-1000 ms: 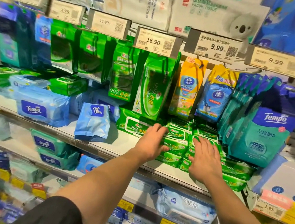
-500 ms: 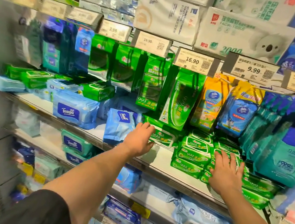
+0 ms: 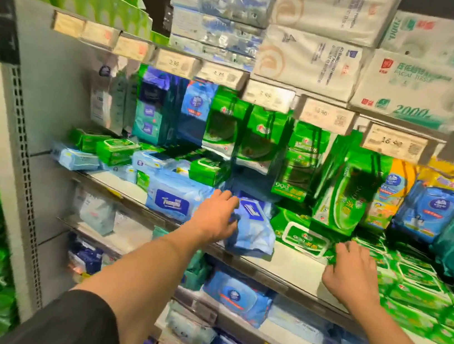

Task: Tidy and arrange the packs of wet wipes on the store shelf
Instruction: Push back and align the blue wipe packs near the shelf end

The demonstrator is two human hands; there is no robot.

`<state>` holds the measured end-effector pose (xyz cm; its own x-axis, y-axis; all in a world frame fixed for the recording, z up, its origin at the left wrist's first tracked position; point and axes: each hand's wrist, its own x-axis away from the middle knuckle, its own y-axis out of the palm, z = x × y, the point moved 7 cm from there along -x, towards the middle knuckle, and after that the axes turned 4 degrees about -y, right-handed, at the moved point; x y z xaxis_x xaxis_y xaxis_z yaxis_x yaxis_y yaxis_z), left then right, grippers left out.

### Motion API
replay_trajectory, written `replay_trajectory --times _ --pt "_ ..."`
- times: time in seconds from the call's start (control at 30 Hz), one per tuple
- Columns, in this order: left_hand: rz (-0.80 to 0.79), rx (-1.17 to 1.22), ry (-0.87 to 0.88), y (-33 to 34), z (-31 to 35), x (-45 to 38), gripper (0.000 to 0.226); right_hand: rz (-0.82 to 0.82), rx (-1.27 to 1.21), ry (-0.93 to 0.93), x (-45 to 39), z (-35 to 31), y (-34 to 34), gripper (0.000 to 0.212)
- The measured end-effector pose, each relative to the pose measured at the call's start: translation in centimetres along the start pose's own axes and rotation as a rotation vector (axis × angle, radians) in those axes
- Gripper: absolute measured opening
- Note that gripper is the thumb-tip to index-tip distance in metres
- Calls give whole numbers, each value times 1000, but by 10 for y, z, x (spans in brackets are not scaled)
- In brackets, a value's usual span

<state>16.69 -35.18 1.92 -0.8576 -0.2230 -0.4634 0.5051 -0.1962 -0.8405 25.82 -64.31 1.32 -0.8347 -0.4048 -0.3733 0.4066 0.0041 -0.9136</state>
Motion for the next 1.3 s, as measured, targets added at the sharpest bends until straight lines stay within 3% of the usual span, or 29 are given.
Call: replay_trajectory --times 0.33,0.47,0.73,1.1,1.23,1.3 --pt "-34 -25 -148 -52 -130 13 34 -103 -224 -218 -36 -182 -17 42" --pt "-77 -86 -172 -57 -164 20 37 -130 -271 -273 -56 -222 -20 41" --pt "-16 -101 -288 -85 -227 12 36 -65 -372 -318 -103 -288 -38 29" --pt "-9 -66 -325 -67 -240 -20 35 13 -496 -324 -134 -302 -34 27" --pt "-29 -64 -297 -62 -226 -42 41 30 -358 -352 -136 -287 -20 24" --pt "-27 -68 -271 -60 -216 -51 44 -33 -292 -235 -140 -265 -5 29"
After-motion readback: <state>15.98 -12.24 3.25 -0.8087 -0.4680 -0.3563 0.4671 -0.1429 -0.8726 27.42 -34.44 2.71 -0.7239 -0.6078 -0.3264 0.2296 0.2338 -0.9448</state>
